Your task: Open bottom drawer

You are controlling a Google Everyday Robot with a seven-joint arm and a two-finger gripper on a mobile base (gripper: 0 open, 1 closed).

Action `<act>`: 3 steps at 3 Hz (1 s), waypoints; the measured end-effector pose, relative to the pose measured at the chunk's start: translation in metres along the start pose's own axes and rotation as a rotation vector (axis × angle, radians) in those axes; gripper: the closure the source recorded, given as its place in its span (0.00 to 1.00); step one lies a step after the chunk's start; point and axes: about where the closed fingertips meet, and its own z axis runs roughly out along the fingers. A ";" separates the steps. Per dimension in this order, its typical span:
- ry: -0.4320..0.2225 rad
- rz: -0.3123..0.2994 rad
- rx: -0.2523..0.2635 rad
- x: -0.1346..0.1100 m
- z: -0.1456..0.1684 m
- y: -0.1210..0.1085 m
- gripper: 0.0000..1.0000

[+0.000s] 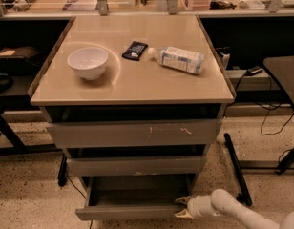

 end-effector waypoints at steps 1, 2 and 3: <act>0.020 -0.013 0.012 0.005 -0.007 0.005 0.85; 0.020 -0.013 0.011 0.005 -0.006 0.005 0.60; 0.020 -0.013 0.011 0.005 -0.006 0.005 0.39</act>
Offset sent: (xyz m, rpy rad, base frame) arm -0.0060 -0.0082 0.0000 -0.0212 -0.0161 -0.0029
